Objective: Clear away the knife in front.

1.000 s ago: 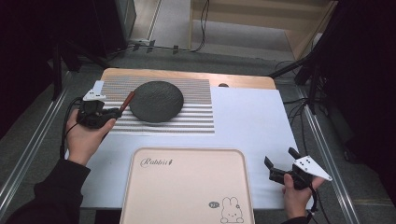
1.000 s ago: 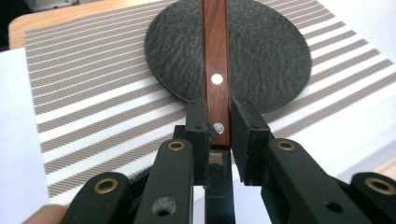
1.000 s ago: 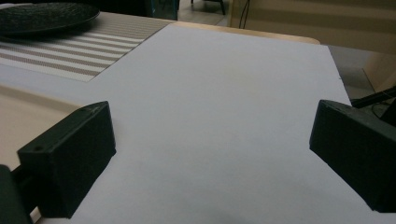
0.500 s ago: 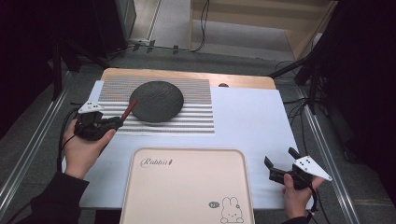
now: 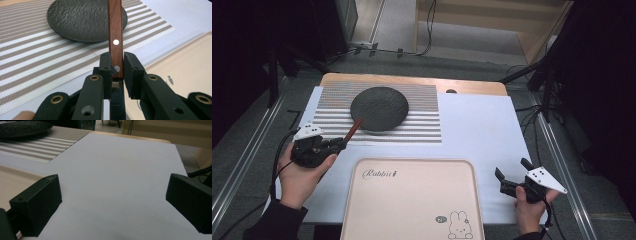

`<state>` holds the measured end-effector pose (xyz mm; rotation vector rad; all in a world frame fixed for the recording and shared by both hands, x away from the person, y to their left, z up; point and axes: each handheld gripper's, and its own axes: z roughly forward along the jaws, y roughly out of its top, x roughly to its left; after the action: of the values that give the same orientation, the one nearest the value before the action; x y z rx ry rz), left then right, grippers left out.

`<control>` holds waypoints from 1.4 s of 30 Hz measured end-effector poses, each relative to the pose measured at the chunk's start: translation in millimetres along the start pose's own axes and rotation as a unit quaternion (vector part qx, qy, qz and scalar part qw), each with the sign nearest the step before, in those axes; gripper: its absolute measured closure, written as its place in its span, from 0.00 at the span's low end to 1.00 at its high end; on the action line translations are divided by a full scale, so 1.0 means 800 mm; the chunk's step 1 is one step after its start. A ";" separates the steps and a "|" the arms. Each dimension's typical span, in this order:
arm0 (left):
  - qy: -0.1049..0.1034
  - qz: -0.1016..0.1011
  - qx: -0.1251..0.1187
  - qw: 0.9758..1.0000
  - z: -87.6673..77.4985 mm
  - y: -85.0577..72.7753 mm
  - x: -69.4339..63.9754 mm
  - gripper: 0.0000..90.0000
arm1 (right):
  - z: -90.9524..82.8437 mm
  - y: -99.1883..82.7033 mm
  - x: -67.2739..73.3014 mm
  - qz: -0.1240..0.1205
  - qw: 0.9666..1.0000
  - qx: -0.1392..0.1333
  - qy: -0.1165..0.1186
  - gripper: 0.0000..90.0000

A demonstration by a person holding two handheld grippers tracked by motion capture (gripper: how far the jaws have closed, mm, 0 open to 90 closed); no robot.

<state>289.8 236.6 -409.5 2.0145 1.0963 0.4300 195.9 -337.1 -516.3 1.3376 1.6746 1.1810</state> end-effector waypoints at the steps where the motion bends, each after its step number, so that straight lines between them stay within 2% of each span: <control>1: -0.001 -0.002 -0.001 1.000 -0.001 -0.002 -0.001 0.86 | 0.000 0.000 0.000 0.000 1.000 0.000 0.000 0.00; 15: -0.003 0.014 -0.011 1.000 -0.022 -0.023 -0.036 0.86 | 0.000 0.000 0.000 0.001 1.000 0.000 0.000 0.00; 20: -0.013 0.016 -0.010 1.000 -0.025 -0.032 -0.049 0.86 | 0.000 0.000 0.000 0.001 1.000 0.000 0.000 0.00; 30: -0.023 0.009 -0.012 1.000 -0.027 -0.045 -0.074 0.86 | -0.001 0.000 -0.001 0.003 1.000 0.000 -0.002 0.00; 39: -0.042 -0.014 -0.006 0.999 -0.022 -0.058 -0.093 0.86 | -0.001 0.000 -0.002 0.005 1.000 -0.002 -0.001 0.00; 42: -0.046 -0.014 0.000 0.999 -0.020 -0.063 -0.097 0.86 | -0.001 0.000 -0.002 0.006 1.000 -0.002 -0.001 0.00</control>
<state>208.1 196.2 -432.9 1.9958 1.0677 0.3202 195.2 -338.8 -516.2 1.3481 1.6640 1.1895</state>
